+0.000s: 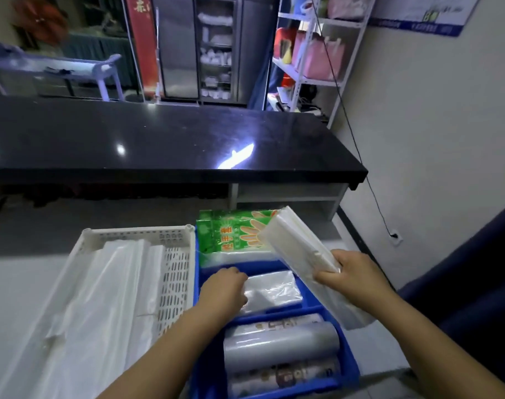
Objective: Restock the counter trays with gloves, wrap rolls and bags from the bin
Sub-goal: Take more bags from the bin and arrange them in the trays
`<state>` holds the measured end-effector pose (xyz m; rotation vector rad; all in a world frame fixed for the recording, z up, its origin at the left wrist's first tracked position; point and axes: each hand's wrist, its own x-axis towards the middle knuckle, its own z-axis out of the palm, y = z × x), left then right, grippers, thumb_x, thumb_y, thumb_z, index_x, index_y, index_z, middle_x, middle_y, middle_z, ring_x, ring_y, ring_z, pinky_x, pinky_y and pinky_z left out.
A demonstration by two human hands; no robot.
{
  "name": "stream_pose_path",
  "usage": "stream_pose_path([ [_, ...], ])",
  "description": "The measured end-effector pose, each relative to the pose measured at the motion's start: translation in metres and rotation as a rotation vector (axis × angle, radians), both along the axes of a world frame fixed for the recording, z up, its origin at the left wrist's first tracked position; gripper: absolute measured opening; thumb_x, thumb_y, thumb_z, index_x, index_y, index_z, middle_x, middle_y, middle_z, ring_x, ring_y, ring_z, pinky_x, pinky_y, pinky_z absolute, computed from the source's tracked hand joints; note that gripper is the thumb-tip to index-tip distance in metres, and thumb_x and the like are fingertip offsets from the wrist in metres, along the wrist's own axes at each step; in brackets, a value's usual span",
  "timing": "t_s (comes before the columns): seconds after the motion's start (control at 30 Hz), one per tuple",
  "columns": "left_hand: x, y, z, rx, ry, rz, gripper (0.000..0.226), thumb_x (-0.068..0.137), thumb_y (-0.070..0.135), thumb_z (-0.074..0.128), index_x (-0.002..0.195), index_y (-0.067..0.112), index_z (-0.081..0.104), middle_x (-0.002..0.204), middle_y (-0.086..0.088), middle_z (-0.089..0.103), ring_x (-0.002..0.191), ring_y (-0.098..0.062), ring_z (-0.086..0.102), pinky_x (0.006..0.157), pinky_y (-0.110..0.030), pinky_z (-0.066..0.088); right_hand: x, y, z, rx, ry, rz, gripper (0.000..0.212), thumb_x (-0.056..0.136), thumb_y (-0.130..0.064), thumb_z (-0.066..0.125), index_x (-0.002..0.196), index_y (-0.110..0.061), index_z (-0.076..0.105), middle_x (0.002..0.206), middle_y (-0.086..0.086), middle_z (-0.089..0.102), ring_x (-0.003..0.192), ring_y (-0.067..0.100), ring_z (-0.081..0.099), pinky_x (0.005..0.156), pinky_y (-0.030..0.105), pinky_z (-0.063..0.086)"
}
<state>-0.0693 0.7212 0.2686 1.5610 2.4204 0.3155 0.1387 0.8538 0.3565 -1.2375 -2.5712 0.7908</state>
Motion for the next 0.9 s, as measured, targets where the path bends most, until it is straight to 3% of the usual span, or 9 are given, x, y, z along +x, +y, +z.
stream_pose_path([
  [0.07, 0.0, 0.008, -0.011, -0.092, 0.097, -0.082, 0.03, 0.076, 0.021, 0.063, 0.105, 0.014, 0.055, 0.116, -0.006, 0.056, 0.106, -0.028, 0.052, 0.081, -0.039, 0.043, -0.005, 0.007, -0.003, 0.005, -0.013, -0.03, 0.02, 0.069, -0.052, 0.066, 0.075, -0.036, 0.056, 0.073, -0.015, 0.062, 0.066, 0.005, 0.062, 0.053, 0.02, 0.051],
  [0.23, -0.008, 0.014, -0.031, -0.182, 0.028, -0.057, 0.06, 0.072, 0.033, 0.071, 0.122, 0.016, 0.043, 0.122, -0.007, 0.049, 0.112, -0.029, 0.045, 0.091, -0.043, 0.039, -0.02, 0.014, -0.012, 0.006, -0.024, -0.059, 0.022, 0.07, -0.054, 0.065, 0.071, -0.034, 0.055, 0.069, -0.016, 0.061, 0.063, 0.001, 0.06, 0.048, 0.013, 0.041],
  [0.33, -0.013, 0.016, -0.033, -0.156, 0.057, -0.065, 0.05, 0.071, 0.038, 0.07, 0.11, 0.016, 0.048, 0.114, -0.006, 0.053, 0.105, -0.028, 0.048, 0.086, -0.04, 0.04, -0.028, 0.014, -0.017, -0.003, -0.03, -0.047, 0.021, 0.07, -0.052, 0.066, 0.069, -0.035, 0.055, 0.068, -0.015, 0.061, 0.063, 0.001, 0.06, 0.05, 0.015, 0.042],
  [0.47, -0.015, 0.018, -0.032, -0.133, -0.037, -0.023, 0.032, 0.075, 0.034, 0.063, 0.1, 0.015, 0.056, 0.109, -0.006, 0.057, 0.099, -0.026, 0.053, 0.081, -0.036, 0.042, -0.037, 0.016, -0.018, -0.028, -0.051, 0.004, 0.017, 0.072, -0.05, 0.065, 0.076, -0.036, 0.056, 0.075, -0.014, 0.063, 0.07, 0.003, 0.062, 0.059, 0.02, 0.052],
  [0.53, -0.015, 0.019, -0.029, -0.124, -0.11, 0.002, 0.028, 0.076, 0.029, 0.063, 0.101, 0.015, 0.059, 0.109, -0.005, 0.058, 0.1, -0.026, 0.056, 0.081, -0.035, 0.045, -0.041, 0.019, -0.015, -0.024, -0.073, 0.035, 0.017, 0.073, -0.049, 0.065, 0.08, -0.037, 0.056, 0.075, -0.017, 0.061, 0.07, 0.001, 0.062, 0.058, 0.017, 0.049],
  [0.67, -0.009, 0.012, -0.016, -0.054, -0.147, -0.011, 0.01, 0.075, 0.019, 0.055, 0.084, 0.02, 0.054, 0.093, -0.005, 0.066, 0.087, -0.029, 0.062, 0.063, -0.033, 0.043, -0.056, 0.021, -0.001, 0.155, -0.134, 0.148, 0.019, 0.076, -0.05, 0.062, 0.087, -0.035, 0.059, 0.07, -0.017, 0.059, 0.064, -0.001, 0.057, 0.053, 0.019, 0.048],
  [0.8, 0.007, -0.007, -0.005, -0.001, -0.154, -0.002, 0.012, 0.079, 0.03, 0.052, 0.089, 0.026, 0.049, 0.093, -0.001, 0.068, 0.088, -0.025, 0.062, 0.064, -0.03, 0.036, -0.079, 0.016, 0.006, 0.306, -0.181, 0.316, 0.028, 0.078, -0.052, 0.059, 0.097, -0.031, 0.06, 0.08, -0.01, 0.065, 0.072, 0.009, 0.06, 0.061, 0.029, 0.052],
  [0.9, 0.024, -0.021, -0.003, 0.011, -0.116, 0.037, 0.023, 0.077, 0.038, 0.049, 0.095, 0.023, 0.051, 0.099, 0.0, 0.068, 0.095, -0.025, 0.061, 0.069, -0.031, 0.041, -0.095, 0.009, -0.009, 0.396, -0.3, 0.448, 0.03, 0.078, -0.05, 0.059, 0.097, -0.026, 0.059, 0.092, -0.001, 0.068, 0.083, 0.024, 0.063, 0.063, 0.03, 0.043],
])
